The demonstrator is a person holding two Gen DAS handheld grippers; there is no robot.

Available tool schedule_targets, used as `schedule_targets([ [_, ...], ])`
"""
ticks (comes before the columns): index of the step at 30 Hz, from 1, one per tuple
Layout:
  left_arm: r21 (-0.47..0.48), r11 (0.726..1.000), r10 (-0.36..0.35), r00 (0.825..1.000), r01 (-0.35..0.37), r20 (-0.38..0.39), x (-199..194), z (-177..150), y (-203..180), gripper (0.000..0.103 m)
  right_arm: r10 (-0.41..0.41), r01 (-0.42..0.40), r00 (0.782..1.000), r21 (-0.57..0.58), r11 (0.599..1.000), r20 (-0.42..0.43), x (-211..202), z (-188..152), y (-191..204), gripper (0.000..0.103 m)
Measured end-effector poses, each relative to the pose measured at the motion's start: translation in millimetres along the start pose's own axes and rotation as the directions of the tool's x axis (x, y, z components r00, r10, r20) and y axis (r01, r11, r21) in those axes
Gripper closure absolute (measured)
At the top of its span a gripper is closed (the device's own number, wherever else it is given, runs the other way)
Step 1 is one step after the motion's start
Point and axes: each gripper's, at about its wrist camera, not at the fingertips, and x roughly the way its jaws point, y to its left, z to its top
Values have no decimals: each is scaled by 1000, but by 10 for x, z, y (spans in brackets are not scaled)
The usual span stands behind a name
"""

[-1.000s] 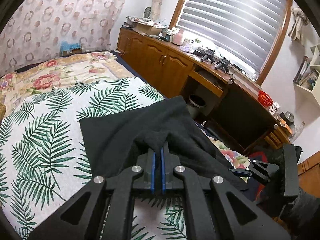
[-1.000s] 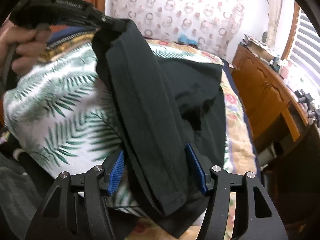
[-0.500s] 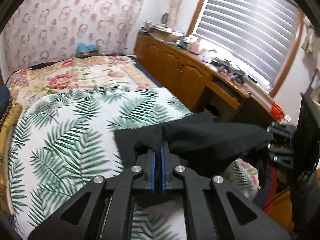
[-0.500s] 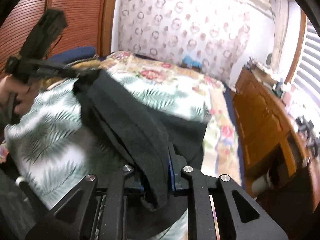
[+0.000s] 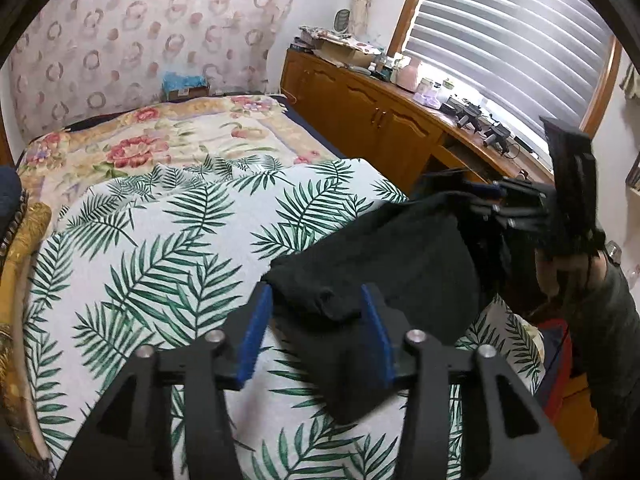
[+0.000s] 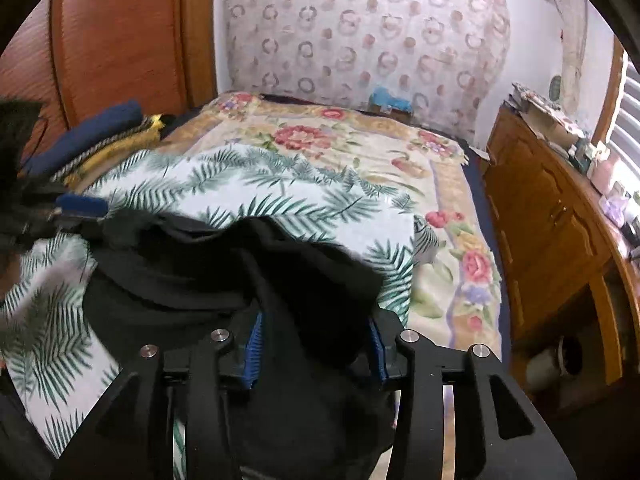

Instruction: Fold small clothes

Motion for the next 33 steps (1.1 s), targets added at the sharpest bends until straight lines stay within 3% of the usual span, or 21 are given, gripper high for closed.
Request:
schedule_targets([
  [3,17,1000,-7,1000,7,-10,-4,-8,5,49,-48,48,999,24,999,14,7,94,-105,56],
  [6,23,1000,-10,999,12,-49,109,-65,9,49,-211,208,976,47,977,58,-54,185,-189,55],
  [9,32,999,21,997,-19,-80,266,-92,11,49,-232,226,969,71,972,88,-128,252,-269,55],
  [12,49,998,32,994,-28,-101,401,-91,7,49,-181,176,979,58,983,96,-213,228,-249,55],
  [17,113,993,47,994,-37,-94,541,17,-26,49,-87,86,996,22,996,27,-205,2,-209,51],
  [22,211,977,35,992,-9,-120,784,152,-104,49,-98,99,995,52,994,-21,-135,-154,-307,51],
  [23,231,973,34,993,-7,-113,810,174,-122,51,-95,96,995,65,993,-21,-142,-172,-340,51],
  [25,250,968,9,995,17,-103,839,215,-142,72,-91,93,996,73,993,-25,-162,-213,-352,51],
  [27,207,977,-34,995,53,-95,840,290,-81,98,-86,88,996,80,993,-30,-151,-244,-366,51],
  [29,163,986,-10,999,18,-53,819,352,2,99,-86,89,996,89,992,-38,-140,-279,-373,51],
  [30,109,992,61,998,-58,-23,812,397,117,101,-78,81,996,98,992,-39,-134,-295,-382,51],
  [33,31,990,141,990,-140,-5,826,445,341,103,-70,73,997,128,989,-34,-136,-331,-388,51],
])
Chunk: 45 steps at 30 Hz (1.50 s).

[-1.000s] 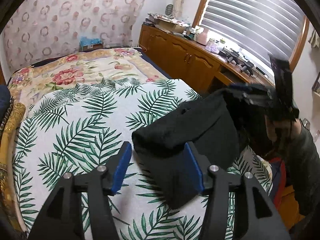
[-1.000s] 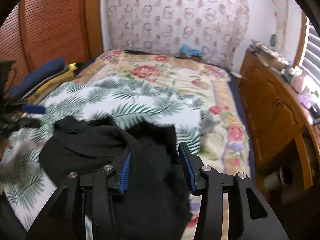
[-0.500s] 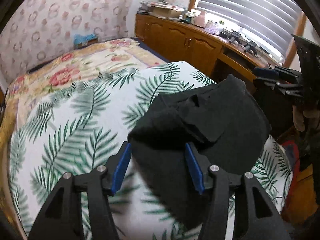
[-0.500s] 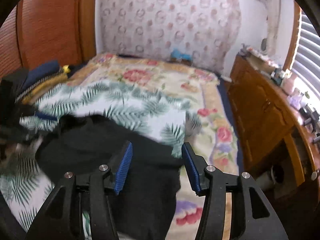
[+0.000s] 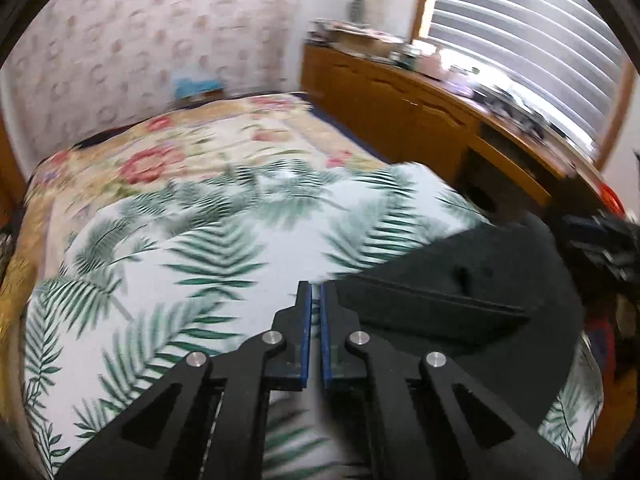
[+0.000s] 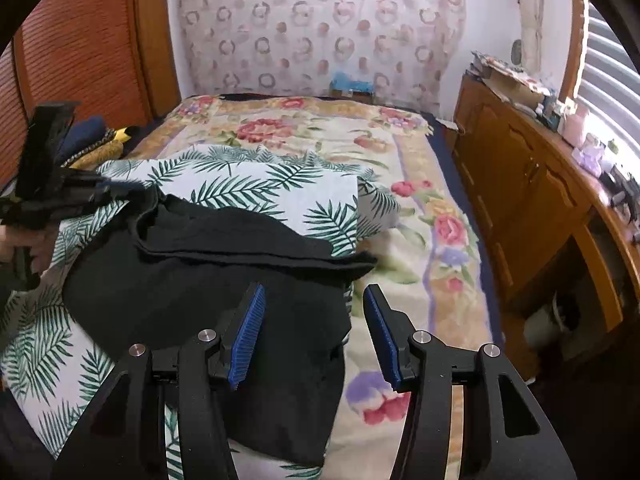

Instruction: Fold small clothes

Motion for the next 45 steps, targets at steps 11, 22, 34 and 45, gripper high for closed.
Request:
schedule_targets([
  [11,43,991,-123,992,124,-29,-112,0,10,63,-24,24,1000,1,1000,6,136,69,-13,50],
  [22,65,965,-243,962,252,-123,301,99,-169,74,-27,26,1000,16,1000,6,128,60,-91,50],
  [34,-74,993,-86,996,89,35,-5,97,188,102,-9,9,1000,47,999,15,90,-23,-103,50],
  [45,-5,997,-71,997,71,2,-182,-45,131,64,-41,39,999,77,996,30,132,50,-42,37],
])
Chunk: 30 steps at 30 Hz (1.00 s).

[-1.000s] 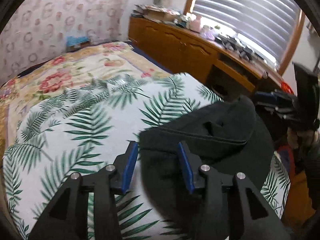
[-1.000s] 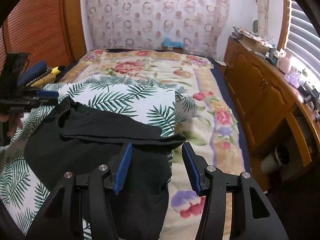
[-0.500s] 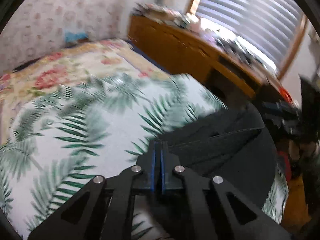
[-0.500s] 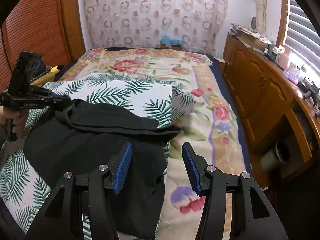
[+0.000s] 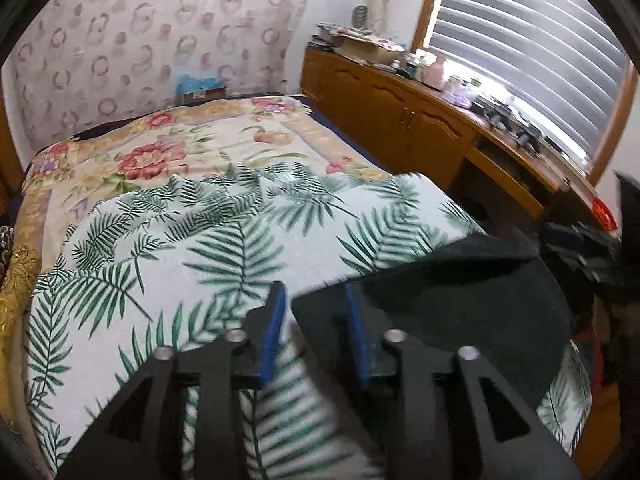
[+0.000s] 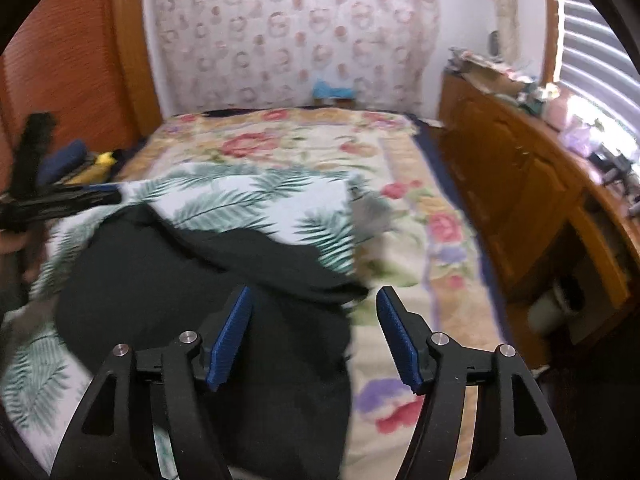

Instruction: Fold small clothes

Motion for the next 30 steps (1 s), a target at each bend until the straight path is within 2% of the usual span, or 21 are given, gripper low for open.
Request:
schedule_targets([
  [4,48,998,-29,999,31,-33,-111,-181,-116,58,16,-19,997,-35,999,-76,195,44,-104,37],
  [6,48,998,-44,998,46,-48,-133,-261,-141,50,18,-23,996,-49,999,-92,275,36,-120,37],
  [7,40,998,-53,997,56,-59,-133,-306,-148,49,34,-40,994,-56,998,-105,326,41,-126,41],
  [8,33,997,-62,996,65,-69,-132,-339,-163,48,39,-46,994,-62,997,-104,338,40,-147,51],
  [9,28,997,-70,994,72,-79,-118,-362,-173,48,56,-63,994,-71,995,-94,356,70,-146,56],
  [10,23,996,-78,993,80,-90,-103,-397,-184,48,80,-86,993,-79,993,-86,368,100,-146,70],
  [11,22,996,-79,992,82,-96,-94,-419,-195,48,93,-100,992,-87,991,-81,379,111,-144,89],
  [13,22,996,-78,991,81,-104,-83,-453,-212,48,122,-128,991,-107,986,-60,386,185,-134,97],
  [16,9,996,-89,990,91,-114,-70,-487,-233,48,128,-130,991,-77,989,-25,379,299,-184,97],
  [17,7,996,-91,989,92,-115,-70,-497,-235,48,118,-118,993,-38,992,-15,389,350,-233,97],
  [19,5,996,-91,989,93,-117,-69,-515,-239,48,27,-27,1000,66,997,-4,415,435,-390,97],
  [20,4,996,-90,989,91,-118,-66,-523,-244,48,-38,38,999,105,994,-9,421,464,-467,93],
  [21,-2,996,-93,988,93,-120,-60,-530,-241,48,-53,52,999,120,991,-1,398,474,-510,86],
  [22,-7,995,-95,988,95,-123,-54,-535,-238,48,-51,50,999,124,991,-2,379,483,-526,70],
  [23,-14,995,-96,987,95,-127,-41,-546,-233,48,-44,44,999,124,991,-4,351,476,-526,61],
  [25,-26,995,-101,986,98,-131,-18,-554,-222,48,-15,16,1000,105,994,-6,262,428,-461,55],
  [26,-35,994,-104,985,100,-135,-2,-558,-220,48,-6,7,1000,98,995,-10,234,403,-431,45],
  [30,-41,994,-109,986,104,-127,9,-550,-229,47,77,-74,996,58,996,-37,97,191,-175,37],
])
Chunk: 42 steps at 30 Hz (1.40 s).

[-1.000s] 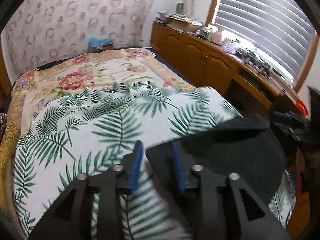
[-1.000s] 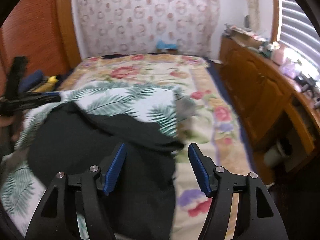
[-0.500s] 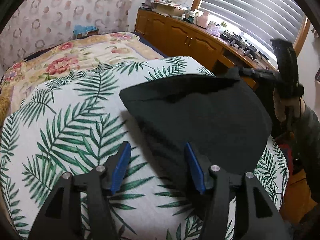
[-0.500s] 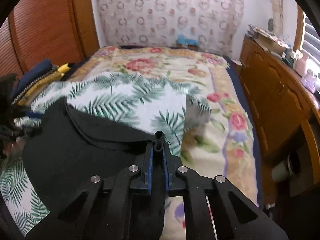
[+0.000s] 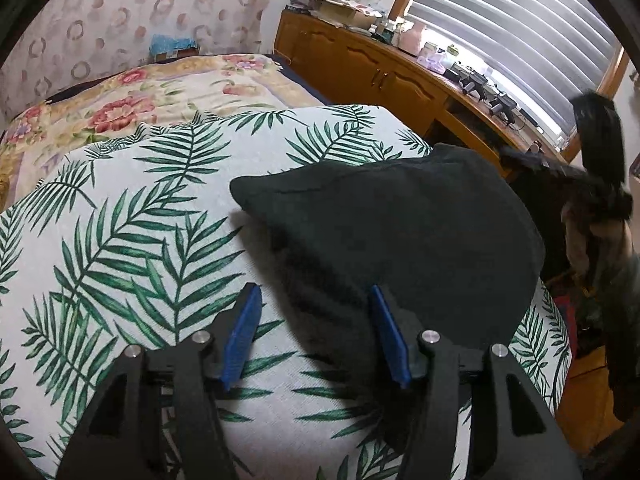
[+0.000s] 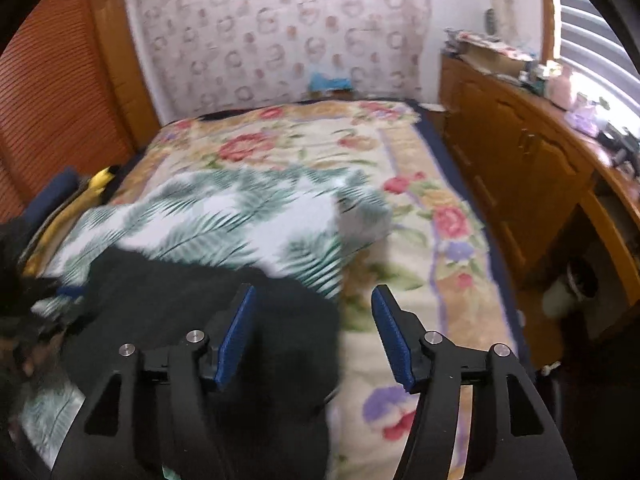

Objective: Fold small clothes
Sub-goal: 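Grasp the folded black shirt with both tools and lift it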

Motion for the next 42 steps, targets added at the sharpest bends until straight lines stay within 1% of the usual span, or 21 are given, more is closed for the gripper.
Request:
schedule_targets([
  [2,-11,1000,-12,1000,12,0,17,23,-4,48,35,-36,999,-8,999,-18,-12,-90,134,32],
  [4,-19,999,-26,1000,26,-1,46,63,-9,48,57,-57,997,-3,998,-49,45,-186,222,30],
  [7,-22,998,-50,999,50,2,81,92,-25,48,56,-54,996,22,998,-75,150,-293,231,27],
  [10,-25,997,-74,997,74,2,98,117,-31,48,90,-83,990,68,994,-111,284,-362,210,26],
  [11,-29,996,-84,996,84,2,101,122,-28,51,94,-87,990,68,994,-108,293,-371,207,26],
  [12,-34,995,-97,995,97,-2,112,130,-29,60,95,-88,989,72,994,-111,317,-377,215,26],
  [13,-36,994,-108,994,108,-6,125,138,-33,62,98,-90,989,72,993,-114,325,-387,221,25],
  [15,-38,993,-109,994,109,-4,140,149,-24,71,99,-94,988,52,994,-118,335,-388,258,25],
  [16,-41,993,-115,993,114,-7,142,151,-13,74,103,-98,988,49,994,-118,344,-395,264,26],
  [18,-61,987,-147,989,146,-11,145,164,8,89,105,-101,988,42,994,-114,360,-401,270,30],
  [19,-64,985,-160,987,159,-11,142,171,-1,91,118,-115,986,36,993,-119,362,-403,281,40],
  [20,-53,986,-156,988,155,-10,136,173,-22,93,142,-139,982,34,990,-123,358,-397,281,49],
  [21,-36,989,-146,989,146,-5,118,173,-62,95,157,-155,980,29,988,-123,351,-402,293,54],
  [23,-18,989,-146,989,146,17,54,174,-123,97,178,-178,977,17,984,-119,329,-417,310,71],
  [25,-9,989,-146,988,146,58,-78,186,-177,97,180,-179,980,16,984,-90,262,-416,301,80],
  [31,40,986,-163,972,159,170,-588,219,-333,98,134,-132,990,-49,990,43,-143,-340,449,83],
  [33,47,987,-160,964,154,211,-758,228,-340,98,113,-106,989,-84,991,92,-324,-261,549,83],
  [36,47,989,-150,949,143,277,-1075,250,-288,98,121,-105,982,-117,988,142,-495,-117,672,83],
  [38,37,992,-124,941,118,316,-1288,236,-212,98,133,-107,977,-155,982,168,-575,37,825,83],
  [40,18,997,-79,929,78,362,-1542,192,-89,98,157,-120,970,-197,973,184,-618,187,982,83],
  [42,-21,1000,-13,912,24,410,-1870,115,112,98,194,-139,961,-264,955,198,-632,394,1244,83],
])
